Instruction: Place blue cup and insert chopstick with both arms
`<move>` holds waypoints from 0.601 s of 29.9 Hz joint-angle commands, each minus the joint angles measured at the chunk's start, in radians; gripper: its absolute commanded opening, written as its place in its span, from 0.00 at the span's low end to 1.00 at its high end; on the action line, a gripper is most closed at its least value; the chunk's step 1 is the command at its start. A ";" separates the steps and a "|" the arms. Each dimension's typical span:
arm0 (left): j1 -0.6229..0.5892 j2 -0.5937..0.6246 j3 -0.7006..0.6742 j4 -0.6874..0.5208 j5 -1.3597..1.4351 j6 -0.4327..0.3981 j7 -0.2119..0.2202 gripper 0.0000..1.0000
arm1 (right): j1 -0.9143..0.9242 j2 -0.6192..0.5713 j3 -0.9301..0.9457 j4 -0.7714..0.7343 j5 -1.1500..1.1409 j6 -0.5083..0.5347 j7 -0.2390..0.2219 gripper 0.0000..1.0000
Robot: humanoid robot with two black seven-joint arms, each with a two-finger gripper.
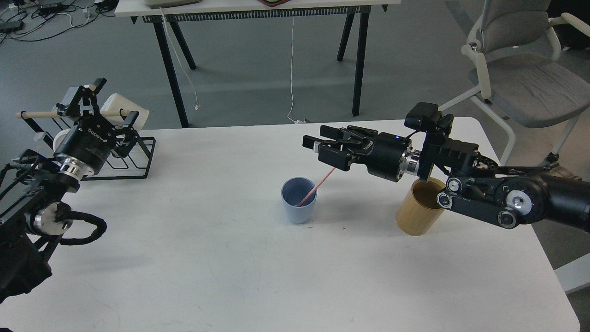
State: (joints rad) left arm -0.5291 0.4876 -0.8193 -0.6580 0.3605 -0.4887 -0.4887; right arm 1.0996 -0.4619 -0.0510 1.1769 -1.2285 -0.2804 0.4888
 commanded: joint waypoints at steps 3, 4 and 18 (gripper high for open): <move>-0.015 -0.001 0.000 -0.011 -0.002 0.000 0.000 0.99 | -0.010 -0.073 0.189 0.026 0.235 -0.002 0.000 0.97; -0.018 -0.001 -0.001 -0.012 -0.005 0.000 0.000 0.99 | -0.026 -0.087 0.228 0.024 0.283 -0.002 0.000 0.97; -0.035 -0.004 0.000 -0.060 -0.006 0.000 0.000 0.99 | -0.463 -0.164 0.669 -0.086 0.937 0.769 0.000 0.98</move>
State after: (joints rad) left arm -0.5639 0.4828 -0.8195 -0.7023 0.3543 -0.4887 -0.4887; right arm 0.6970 -0.6337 0.5742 1.1523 -0.3563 0.3382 0.4884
